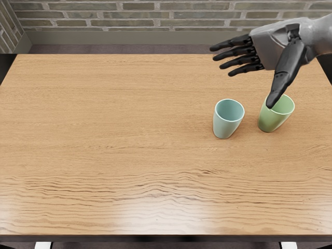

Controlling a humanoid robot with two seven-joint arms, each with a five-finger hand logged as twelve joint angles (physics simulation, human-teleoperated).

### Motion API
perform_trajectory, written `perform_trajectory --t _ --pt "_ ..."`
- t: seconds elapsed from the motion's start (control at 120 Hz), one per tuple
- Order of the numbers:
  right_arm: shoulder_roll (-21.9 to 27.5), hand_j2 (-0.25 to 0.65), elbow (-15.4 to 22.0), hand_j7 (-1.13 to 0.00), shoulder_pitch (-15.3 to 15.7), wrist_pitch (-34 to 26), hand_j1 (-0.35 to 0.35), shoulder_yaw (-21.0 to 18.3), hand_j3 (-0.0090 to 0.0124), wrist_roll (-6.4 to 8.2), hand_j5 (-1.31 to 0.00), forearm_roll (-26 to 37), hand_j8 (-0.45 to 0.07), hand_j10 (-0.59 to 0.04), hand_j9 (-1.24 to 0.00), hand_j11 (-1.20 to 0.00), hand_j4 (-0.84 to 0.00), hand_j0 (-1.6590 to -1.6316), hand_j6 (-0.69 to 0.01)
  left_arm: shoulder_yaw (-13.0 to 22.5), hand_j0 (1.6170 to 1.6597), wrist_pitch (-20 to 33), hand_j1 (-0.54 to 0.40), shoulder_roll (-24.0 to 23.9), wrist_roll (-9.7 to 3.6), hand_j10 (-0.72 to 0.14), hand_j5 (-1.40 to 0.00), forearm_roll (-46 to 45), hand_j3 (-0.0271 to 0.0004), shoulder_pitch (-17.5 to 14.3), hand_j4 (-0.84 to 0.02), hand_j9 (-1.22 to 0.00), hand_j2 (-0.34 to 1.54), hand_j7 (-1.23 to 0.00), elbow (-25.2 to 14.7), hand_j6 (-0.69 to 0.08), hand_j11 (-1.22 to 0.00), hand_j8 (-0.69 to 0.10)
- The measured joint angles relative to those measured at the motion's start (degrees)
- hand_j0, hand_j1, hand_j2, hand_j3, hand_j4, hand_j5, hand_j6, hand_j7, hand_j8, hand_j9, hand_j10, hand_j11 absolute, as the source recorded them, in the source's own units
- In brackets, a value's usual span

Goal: Pick up cup and place in cup with right hand

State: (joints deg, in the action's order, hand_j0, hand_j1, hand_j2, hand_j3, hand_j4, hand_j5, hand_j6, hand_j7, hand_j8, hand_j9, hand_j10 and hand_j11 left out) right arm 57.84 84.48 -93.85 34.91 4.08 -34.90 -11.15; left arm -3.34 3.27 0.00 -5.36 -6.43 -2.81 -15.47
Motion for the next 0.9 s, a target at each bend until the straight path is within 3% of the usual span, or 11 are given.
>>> perform_trajectory --t 0.1,0.192,0.3,0.442,0.625,0.9 --pt "-0.67 -0.005 1.65 -0.02 -1.07 0.08 -0.326 -1.73 0.0 -0.06 -0.02 0.74 -0.019 -0.019 -0.02 -0.02 -0.019 -1.6581 -0.019 0.0 1.6581 -0.01 0.344 0.0 0.0 -0.004 0.0 0.01 0.0 0.0 -0.004 -0.01 0.0 0.0 0.0 -0.004 -0.01 -0.004" --pt "-5.49 -0.005 -1.47 -0.03 -2.05 -1.28 -0.324 -1.7 0.0 -0.09 -0.03 7.56 -0.022 -0.022 -0.03 -0.03 -0.022 -1.6581 -0.022 -0.01 1.6581 -0.01 0.344 0.0 0.0 -0.004 -0.01 0.01 0.0 0.0 -0.004 -0.01 0.0 -0.01 0.0 -0.004 -0.01 -0.004" --pt "-12.23 -0.005 -3.03 -0.03 -2.02 -15.59 -0.321 -4.28 0.0 -0.1 -0.03 18.83 -0.025 -0.024 -0.03 -0.03 -0.025 -1.6581 -0.025 0.0 1.6581 -0.01 0.344 0.0 0.0 -0.004 -0.01 0.01 0.0 0.0 -0.004 0.0 0.0 0.0 0.0 -0.004 -0.01 -0.004" --pt "-20.64 -0.005 -1.92 -0.03 -1.18 -33.7 -0.319 -15.49 0.0 -0.1 -0.03 28.48 -0.027 -0.026 -0.03 -0.03 -0.027 -1.6581 -0.027 0.0 1.6581 0.0 0.344 0.0 0.0 -0.004 0.0 0.01 0.0 0.0 -0.004 0.0 0.0 0.0 0.0 -0.004 0.0 -0.004" --pt "-23.05 -0.005 2.09 -0.03 -0.35 -41.87 -0.321 -22.28 0.0 -0.1 -0.03 31.51 -0.026 -0.025 -0.03 -0.03 -0.026 -1.6581 -0.027 0.0 1.6581 0.0 0.344 0.0 0.0 -0.004 0.0 0.01 0.0 0.0 -0.004 0.0 0.0 0.0 0.0 -0.004 0.0 -0.004" --pt "-26.4 -0.004 2.78 -0.03 -0.2 -47.67 -0.322 -25.28 0.0 -0.1 -0.03 32.12 -0.025 -0.025 -0.03 -0.03 -0.025 -1.6581 -0.026 -0.01 1.6581 0.0 0.344 0.0 0.0 -0.004 0.0 0.02 0.0 0.0 -0.004 0.0 0.0 0.0 0.0 -0.004 0.0 -0.004"
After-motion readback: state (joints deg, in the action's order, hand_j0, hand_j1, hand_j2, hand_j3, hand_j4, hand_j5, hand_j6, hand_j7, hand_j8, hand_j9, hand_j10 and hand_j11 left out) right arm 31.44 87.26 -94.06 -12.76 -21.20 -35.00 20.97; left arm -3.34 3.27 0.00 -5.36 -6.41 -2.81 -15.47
